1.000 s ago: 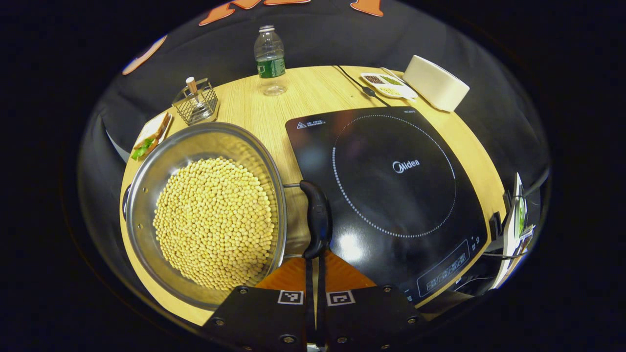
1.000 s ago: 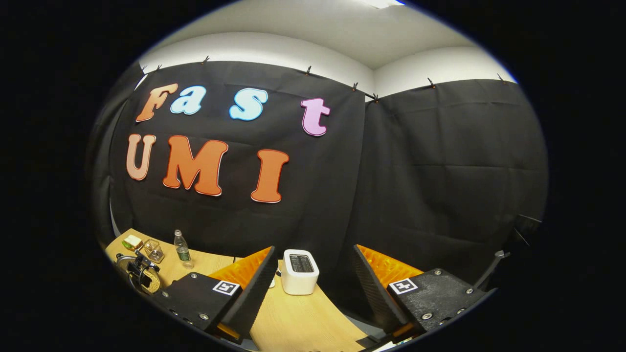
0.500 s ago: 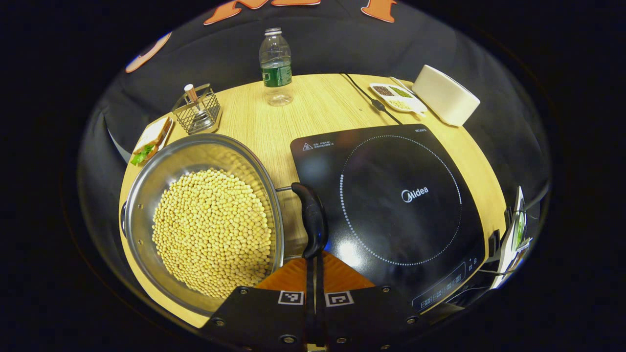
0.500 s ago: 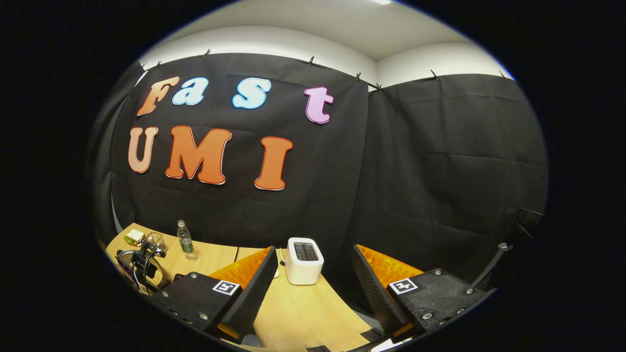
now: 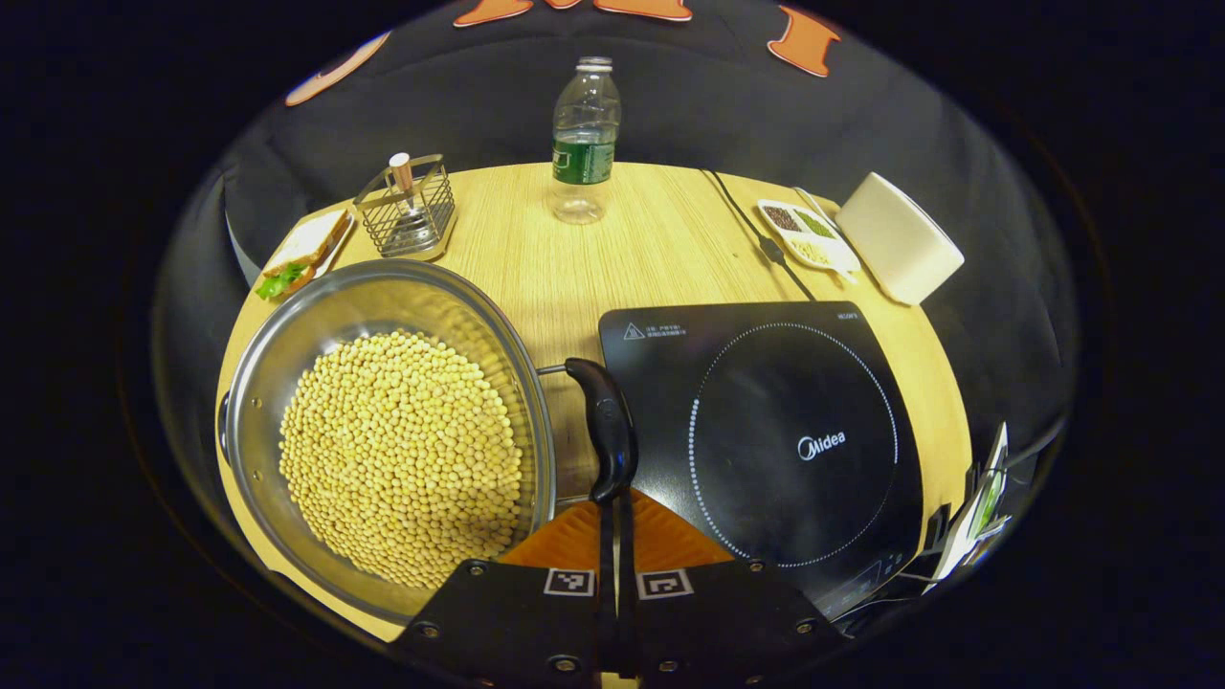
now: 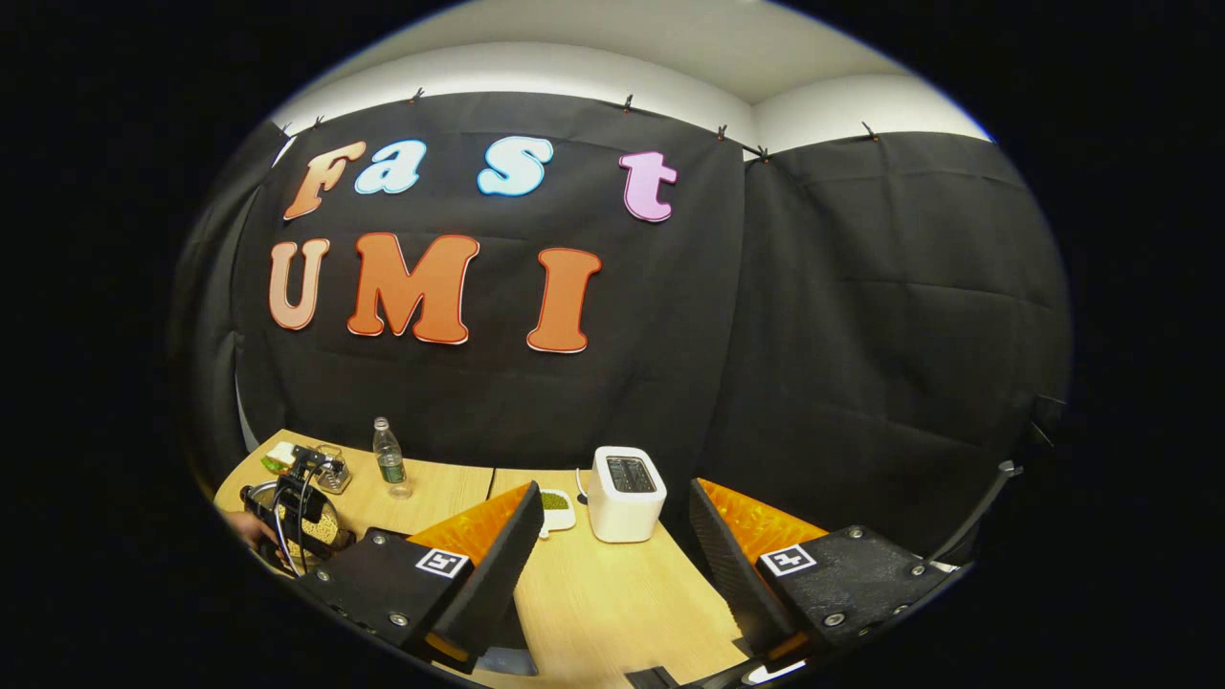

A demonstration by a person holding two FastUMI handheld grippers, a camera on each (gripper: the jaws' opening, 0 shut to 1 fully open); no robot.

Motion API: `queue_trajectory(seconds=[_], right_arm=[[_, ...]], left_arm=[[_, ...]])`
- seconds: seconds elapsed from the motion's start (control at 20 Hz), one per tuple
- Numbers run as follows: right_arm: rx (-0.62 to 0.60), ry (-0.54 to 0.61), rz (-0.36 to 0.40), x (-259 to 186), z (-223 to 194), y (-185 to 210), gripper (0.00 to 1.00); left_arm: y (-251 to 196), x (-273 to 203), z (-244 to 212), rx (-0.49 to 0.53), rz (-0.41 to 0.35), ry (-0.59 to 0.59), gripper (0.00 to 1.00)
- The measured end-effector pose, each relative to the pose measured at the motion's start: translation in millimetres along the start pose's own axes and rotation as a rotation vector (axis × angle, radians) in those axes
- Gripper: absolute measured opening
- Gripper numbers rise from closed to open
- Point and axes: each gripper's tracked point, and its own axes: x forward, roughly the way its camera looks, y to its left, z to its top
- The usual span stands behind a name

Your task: First push the handle of the pot to place it horizontally, then grasp the pot with both hands and set it on the induction cooktop.

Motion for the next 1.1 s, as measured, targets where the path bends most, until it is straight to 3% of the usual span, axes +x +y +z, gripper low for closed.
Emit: queue_trajectory(seconds=[0.15, 0.35, 0.6, 0.7, 0.9, 1.1], right_arm=[[0.002, 0.031, 0.038, 4, -9, 20, 0.95], [0.002, 0.097, 0.139, 18, -28, 73, 0.95], [0.012, 0.229, 0.336, 29, -64, 175, 0.95], [0.006, 0.284, 0.410, 29, -81, 221, 0.95], [-0.018, 0.401, 0.528, 24, -112, 299, 0.95], [-0.025, 0.515, 0.589, 24, -147, 363, 0.95]], left_arm=[[-2, -15, 4, -0.027, -0.048, -0.035, 0.02], [26, -50, 12, -0.069, -0.058, -0.117, 0.02], [118, -92, 20, -0.108, 0.072, -0.183, 0.02], [156, -103, 14, -0.097, 0.124, -0.179, 0.07], [216, -122, 7, -0.081, 0.197, -0.189, 0.41], [259, -130, 3, -0.065, 0.240, -0.192, 0.74]])
